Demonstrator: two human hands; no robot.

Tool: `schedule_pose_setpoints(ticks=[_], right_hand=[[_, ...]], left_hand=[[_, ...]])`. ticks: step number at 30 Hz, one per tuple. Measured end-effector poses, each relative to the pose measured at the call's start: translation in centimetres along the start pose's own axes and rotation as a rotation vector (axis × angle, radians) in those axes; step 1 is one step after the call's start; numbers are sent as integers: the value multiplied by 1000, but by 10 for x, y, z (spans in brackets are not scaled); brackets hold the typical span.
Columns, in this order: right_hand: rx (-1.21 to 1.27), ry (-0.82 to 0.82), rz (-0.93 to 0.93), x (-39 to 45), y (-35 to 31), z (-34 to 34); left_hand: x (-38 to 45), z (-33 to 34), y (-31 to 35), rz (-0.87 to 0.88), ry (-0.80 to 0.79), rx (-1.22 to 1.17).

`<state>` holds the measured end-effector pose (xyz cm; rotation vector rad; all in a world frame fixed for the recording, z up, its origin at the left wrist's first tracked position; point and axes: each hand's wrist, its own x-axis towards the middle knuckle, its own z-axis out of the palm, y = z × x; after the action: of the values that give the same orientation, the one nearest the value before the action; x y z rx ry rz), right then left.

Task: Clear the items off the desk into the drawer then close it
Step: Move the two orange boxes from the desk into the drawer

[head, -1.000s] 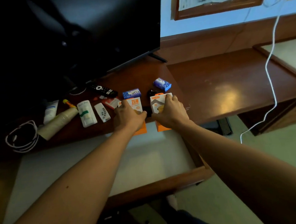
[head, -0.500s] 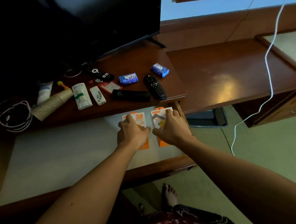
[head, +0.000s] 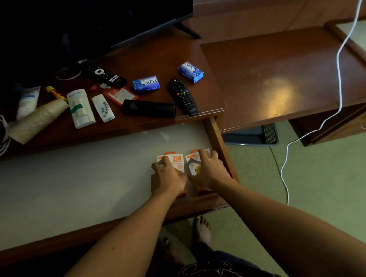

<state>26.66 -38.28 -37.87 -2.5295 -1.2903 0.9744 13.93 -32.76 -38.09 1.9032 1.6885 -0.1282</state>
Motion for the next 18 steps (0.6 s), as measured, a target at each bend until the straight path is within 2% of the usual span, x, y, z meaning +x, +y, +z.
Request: schedule_pose_setpoints(ticks=[5, 11, 18], right_hand=[[-53, -76, 26, 5, 11, 9], [-193, -83, -23, 8, 13, 4], [-440, -35, -218, 15, 11, -4]], left_hand=[[2, 12, -2, -18, -29, -27], [4, 9, -3, 15, -66, -32], [4, -3, -8, 62, -155, -43]])
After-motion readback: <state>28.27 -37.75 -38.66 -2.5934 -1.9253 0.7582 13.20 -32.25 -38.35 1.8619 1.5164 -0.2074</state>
